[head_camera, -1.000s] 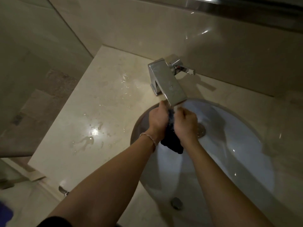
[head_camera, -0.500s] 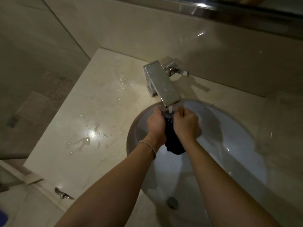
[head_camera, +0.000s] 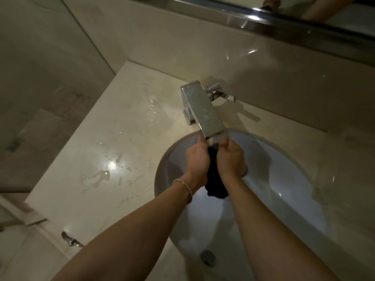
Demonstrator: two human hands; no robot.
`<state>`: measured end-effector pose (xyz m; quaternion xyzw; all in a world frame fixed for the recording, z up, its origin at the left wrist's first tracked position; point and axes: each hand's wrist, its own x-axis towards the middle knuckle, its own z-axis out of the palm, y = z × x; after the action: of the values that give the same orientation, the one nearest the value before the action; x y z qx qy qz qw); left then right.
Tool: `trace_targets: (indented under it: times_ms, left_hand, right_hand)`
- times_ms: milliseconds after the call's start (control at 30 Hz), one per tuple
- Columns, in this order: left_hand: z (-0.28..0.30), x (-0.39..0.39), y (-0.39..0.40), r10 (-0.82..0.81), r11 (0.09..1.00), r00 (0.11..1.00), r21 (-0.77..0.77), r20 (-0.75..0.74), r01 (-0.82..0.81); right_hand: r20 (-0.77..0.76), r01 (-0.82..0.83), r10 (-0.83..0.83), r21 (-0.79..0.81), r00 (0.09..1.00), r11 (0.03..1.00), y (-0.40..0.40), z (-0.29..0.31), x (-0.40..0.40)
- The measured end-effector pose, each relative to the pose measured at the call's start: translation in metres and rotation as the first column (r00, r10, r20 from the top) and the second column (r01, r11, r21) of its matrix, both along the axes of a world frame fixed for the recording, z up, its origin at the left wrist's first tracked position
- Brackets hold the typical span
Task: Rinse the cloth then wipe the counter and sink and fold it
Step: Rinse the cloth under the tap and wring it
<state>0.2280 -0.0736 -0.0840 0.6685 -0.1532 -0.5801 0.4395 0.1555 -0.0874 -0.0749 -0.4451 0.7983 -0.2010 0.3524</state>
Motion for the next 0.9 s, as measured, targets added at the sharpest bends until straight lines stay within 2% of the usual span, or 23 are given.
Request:
trace_targets:
  times_ms: [67, 133, 200, 267, 300, 367, 400, 433, 533, 667, 733, 800, 900]
  left_hand:
    - [0.0, 0.004, -0.005, 0.088, 0.996, 0.996, 0.027, -0.001, -0.088]
    - [-0.002, 0.011, -0.008, 0.189, 0.981, 0.979, 0.062, -0.078, -0.184]
    - [-0.002, 0.016, -0.007, 0.251, 0.967, 0.952, 0.094, -0.176, -0.237]
    - [-0.003, 0.02, -0.004, 0.227, 0.974, 0.926, 0.081, -0.302, -0.212]
    - [-0.001, 0.02, -0.002, 0.216, 0.976, 0.905, 0.072, -0.367, -0.204]
    - [0.0, 0.02, 0.0, 0.156, 0.987, 0.884, 0.048, -0.44, -0.151]
    - [-0.002, 0.021, 0.0, 0.115, 0.993, 0.899, 0.014, -0.423, -0.12]
    - [-0.004, 0.024, 0.001, 0.078, 0.997, 0.936, 0.001, -0.343, -0.083]
    - [-0.003, 0.03, -0.001, -0.043, 0.994, 0.999, 0.097, -0.022, 0.045]
    - [-0.005, 0.032, 0.001, -0.238, 0.96, 0.968, 0.17, 0.075, 0.223]
    - [-0.004, 0.028, 0.002, -0.252, 0.956, 0.961, 0.18, 0.112, 0.23]
    - [-0.004, 0.022, 0.001, -0.266, 0.959, 0.938, 0.156, 0.222, 0.235]
    - [-0.007, 0.013, 0.003, -0.147, 0.989, 0.911, 0.028, 0.384, 0.147]
  right_hand:
    - [0.093, 0.024, -0.026, 0.016, 0.995, 1.0, 0.004, 0.002, 0.002]
    - [0.244, 0.054, -0.059, 0.029, 0.968, 0.998, 0.005, 0.002, -0.001]
    - [0.353, 0.105, -0.137, 0.109, 0.926, 0.989, 0.007, -0.002, -0.004]
    - [0.519, 0.108, -0.251, 0.29, 0.817, 0.951, 0.013, -0.01, -0.003]
    - [0.605, 0.077, -0.279, 0.337, 0.746, 0.938, 0.016, -0.02, -0.002]
    - [0.683, 0.078, -0.335, 0.378, 0.649, 0.922, 0.019, -0.03, 0.0]
    - [0.701, 0.085, -0.335, 0.366, 0.63, 0.927, 0.019, -0.027, 0.001]
    - [0.697, 0.102, -0.334, 0.353, 0.634, 0.93, 0.019, -0.023, 0.0]
    - [0.648, 0.23, -0.311, 0.209, 0.695, 0.95, 0.021, -0.012, -0.009]
    - [0.557, 0.105, -0.066, -0.039, 0.828, 0.994, 0.028, -0.006, -0.017]
    - [0.475, 0.028, 0.014, -0.08, 0.88, 0.996, 0.025, -0.003, -0.017]
    - [0.384, -0.041, 0.081, -0.11, 0.92, 0.993, 0.022, 0.005, -0.011]
    - [0.423, -0.047, 0.12, -0.178, 0.898, 0.983, 0.023, 0.007, -0.002]
